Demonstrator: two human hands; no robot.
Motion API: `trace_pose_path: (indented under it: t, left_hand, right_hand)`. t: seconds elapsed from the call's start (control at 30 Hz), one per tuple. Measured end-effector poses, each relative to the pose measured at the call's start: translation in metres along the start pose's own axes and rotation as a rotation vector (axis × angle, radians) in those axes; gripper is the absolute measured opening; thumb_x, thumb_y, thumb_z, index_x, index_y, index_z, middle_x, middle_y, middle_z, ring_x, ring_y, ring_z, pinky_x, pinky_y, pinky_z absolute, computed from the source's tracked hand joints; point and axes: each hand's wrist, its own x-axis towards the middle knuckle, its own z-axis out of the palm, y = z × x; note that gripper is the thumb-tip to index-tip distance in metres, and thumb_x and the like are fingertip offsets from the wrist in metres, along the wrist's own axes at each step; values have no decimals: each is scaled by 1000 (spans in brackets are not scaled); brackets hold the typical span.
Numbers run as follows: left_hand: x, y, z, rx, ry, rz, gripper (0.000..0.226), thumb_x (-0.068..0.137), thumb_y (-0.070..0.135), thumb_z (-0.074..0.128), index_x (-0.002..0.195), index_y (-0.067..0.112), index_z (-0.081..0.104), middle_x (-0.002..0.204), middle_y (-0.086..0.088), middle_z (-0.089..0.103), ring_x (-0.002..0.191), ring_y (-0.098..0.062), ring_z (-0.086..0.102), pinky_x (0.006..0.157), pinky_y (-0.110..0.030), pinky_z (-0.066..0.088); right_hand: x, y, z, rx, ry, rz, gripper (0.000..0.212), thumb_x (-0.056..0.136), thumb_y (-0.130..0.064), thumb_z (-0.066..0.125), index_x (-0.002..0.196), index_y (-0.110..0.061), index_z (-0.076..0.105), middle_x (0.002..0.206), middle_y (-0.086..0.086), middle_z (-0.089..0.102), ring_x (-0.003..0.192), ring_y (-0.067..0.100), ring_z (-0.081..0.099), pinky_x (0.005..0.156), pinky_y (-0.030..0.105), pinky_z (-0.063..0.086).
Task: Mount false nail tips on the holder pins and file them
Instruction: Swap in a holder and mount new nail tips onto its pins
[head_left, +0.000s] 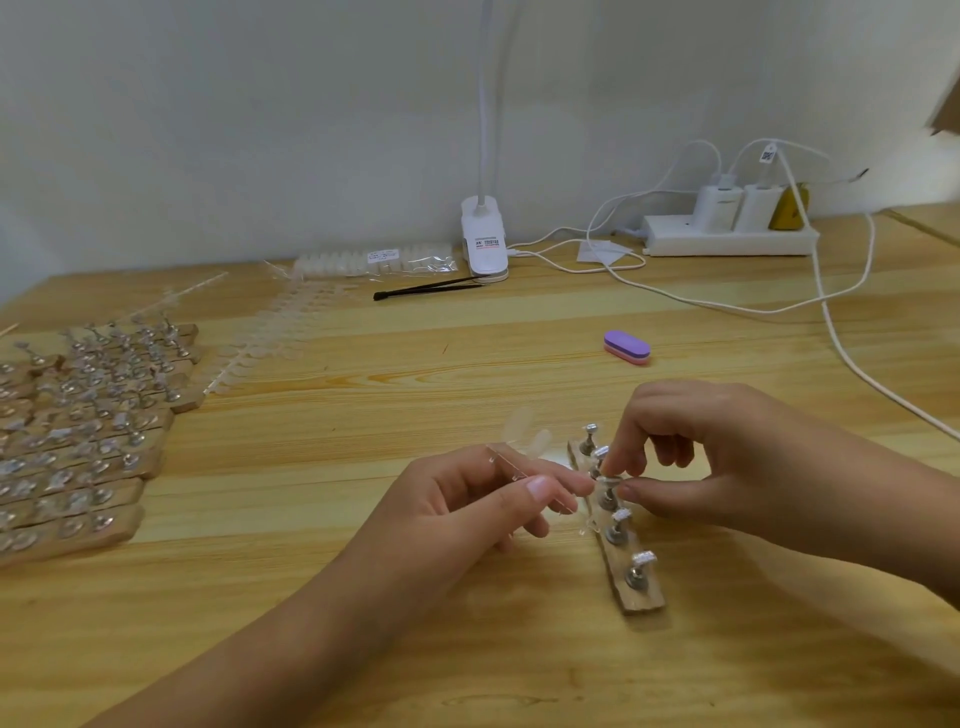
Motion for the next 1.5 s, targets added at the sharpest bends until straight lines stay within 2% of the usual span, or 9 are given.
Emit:
trace_pose_path:
  t: [0.47, 0.7, 0.8, 0.93, 1.0, 1.1, 1.2, 1.3, 1.5]
  left_hand:
    - [-3, 0, 3, 34, -44, 31, 21, 85, 45, 65, 91, 30, 78, 62, 19, 55, 55, 3, 41, 55, -8, 33]
    - [-6, -2, 6, 148, -21, 52, 20, 84, 54, 61, 91, 43, 76, 73, -13, 62, 61, -26, 43, 60, -27, 35]
    - [-7, -1, 8, 162, 21, 70, 22, 87, 49, 56, 72, 47, 72, 58, 9, 46, 53, -6, 37, 53, -19, 32]
    - [-7, -1, 9, 184, 48, 86, 38, 87, 49, 54, 54, 30, 58, 53, 11, 43, 51, -4, 35, 53, -15, 31]
    - [-9, 0, 10, 182, 50, 117, 34, 87, 48, 53, 58, 33, 63, 54, 9, 41, 52, -6, 34, 53, -16, 30]
    - [-13, 4, 10, 262, 85, 308, 22, 91, 35, 55, 80, 45, 71, 58, 8, 44, 53, -7, 38, 51, -20, 33]
    - [-13, 7, 11, 453, 164, 560, 22, 92, 20, 55, 94, 24, 76, 70, 2, 60, 58, -9, 50, 54, -20, 41]
    - [-16, 7, 11, 593, 204, 713, 22, 88, 13, 55, 88, 14, 77, 78, -1, 62, 67, -12, 57, 61, -22, 45]
    - [-8, 5, 5, -110, 200, 305, 28, 89, 29, 50, 81, 23, 76, 107, -2, 72, 102, -18, 66, 83, -24, 51]
  right_hand:
    - [-2, -20, -1, 332, 180, -83, 25, 75, -58, 65, 89, -39, 71, 81, -13, 67, 72, 12, 60, 63, 18, 49]
    - [-4, -27, 17, 348, 183, -81, 18, 76, -51, 63, 80, -34, 63, 75, -10, 65, 68, 14, 52, 59, 31, 45]
    - [-6, -29, 19, 89, 266, -198, 13, 82, -41, 65, 76, -31, 61, 76, -12, 60, 71, 10, 50, 63, 22, 42]
    - [-7, -35, 22, -500, 401, -481, 14, 88, -17, 65, 74, -15, 66, 80, -1, 62, 68, 21, 49, 61, 36, 46]
    - [-8, -38, 21, -368, 366, -428, 14, 89, -24, 64, 76, -20, 65, 81, -6, 60, 71, 18, 51, 66, 32, 46]
    - [-8, -37, 9, 344, 163, -135, 17, 82, -46, 68, 76, -31, 65, 76, -9, 58, 71, 14, 50, 70, 23, 40]
    - [-6, -32, 7, 832, -54, 4, 17, 74, -43, 73, 76, -26, 69, 75, -2, 59, 72, 27, 51, 73, 35, 42]
    - [-1, -33, 11, 1130, 1, 72, 15, 66, -34, 78, 69, -23, 67, 69, -4, 53, 66, 13, 44, 65, 24, 42]
    - [-4, -30, 8, 724, 228, 12, 24, 72, -47, 70, 78, -23, 67, 69, -10, 57, 64, 5, 51, 63, 14, 45]
